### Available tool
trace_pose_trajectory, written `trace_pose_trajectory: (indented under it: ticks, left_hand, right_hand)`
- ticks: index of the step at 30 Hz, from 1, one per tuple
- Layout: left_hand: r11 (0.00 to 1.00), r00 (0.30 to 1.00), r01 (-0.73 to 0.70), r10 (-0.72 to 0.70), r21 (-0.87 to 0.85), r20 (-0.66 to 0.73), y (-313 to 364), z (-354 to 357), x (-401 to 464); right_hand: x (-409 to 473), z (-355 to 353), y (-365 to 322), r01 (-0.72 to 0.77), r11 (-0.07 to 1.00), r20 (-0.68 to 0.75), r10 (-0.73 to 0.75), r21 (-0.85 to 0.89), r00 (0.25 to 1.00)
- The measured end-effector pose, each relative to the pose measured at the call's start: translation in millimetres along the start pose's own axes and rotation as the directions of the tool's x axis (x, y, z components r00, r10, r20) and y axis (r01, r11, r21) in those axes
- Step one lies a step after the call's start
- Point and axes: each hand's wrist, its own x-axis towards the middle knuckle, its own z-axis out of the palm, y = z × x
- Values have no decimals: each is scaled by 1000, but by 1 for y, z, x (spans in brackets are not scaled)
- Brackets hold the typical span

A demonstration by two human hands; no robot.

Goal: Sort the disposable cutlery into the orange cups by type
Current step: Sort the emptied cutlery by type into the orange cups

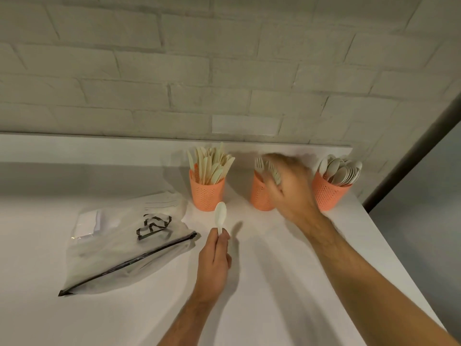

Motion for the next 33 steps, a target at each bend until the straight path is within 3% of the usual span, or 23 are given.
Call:
trace_pose_trajectory:
  ticks: [3,5,10,12,13,14,16,19,23,26,29,33]
  left_hand:
    - [999,995,-50,49,17,83,11,10,-3]
    - [997,989,-61,53,54,141,18,17,-4]
    - [970,935,-175,110,168,336,27,35,-6]
    - [889,925,-290,165,354,342,17,35,-1]
    - [793,911,-380,230,476,344,5,31,4]
    - [666,885,-457,273,590,378,-9,27,9]
    - [449,874,-484,223,751,431,-31,19,11]
    - [280,879,-477,175,833,444,-43,17,4]
    - [294,888,-458,194,839,417,-40,20,3]
    - [314,888,-459,197,831,416,-38,19,2]
    - [331,885,-466,201,821,421,-35,19,1]
    - [395,887,-462,191,794,421,-35,17,4]
  right_hand:
    - [-31,-13,-30,-186,902,341,46,390,939]
    - [-50,-16,-37,-256,832,391,51,492,919]
    - [-69,-28,-22,-243,769,170,176,591,970]
    - [-62,-43,-9,-206,782,41,226,588,973]
    - [-55,-54,0,-184,796,-44,255,577,966]
    - [-46,-67,10,-153,823,-145,273,547,951]
    - [-25,-95,30,-84,908,-349,242,411,905]
    - [2,-118,64,-62,982,-513,147,179,846]
    - [19,-109,112,-32,998,-505,-4,-63,863]
    - [19,-91,134,-15,994,-451,-36,-109,892]
    - [9,-67,153,-44,953,-387,-79,-300,919]
    - [-13,-44,158,-170,865,-292,28,-472,956]
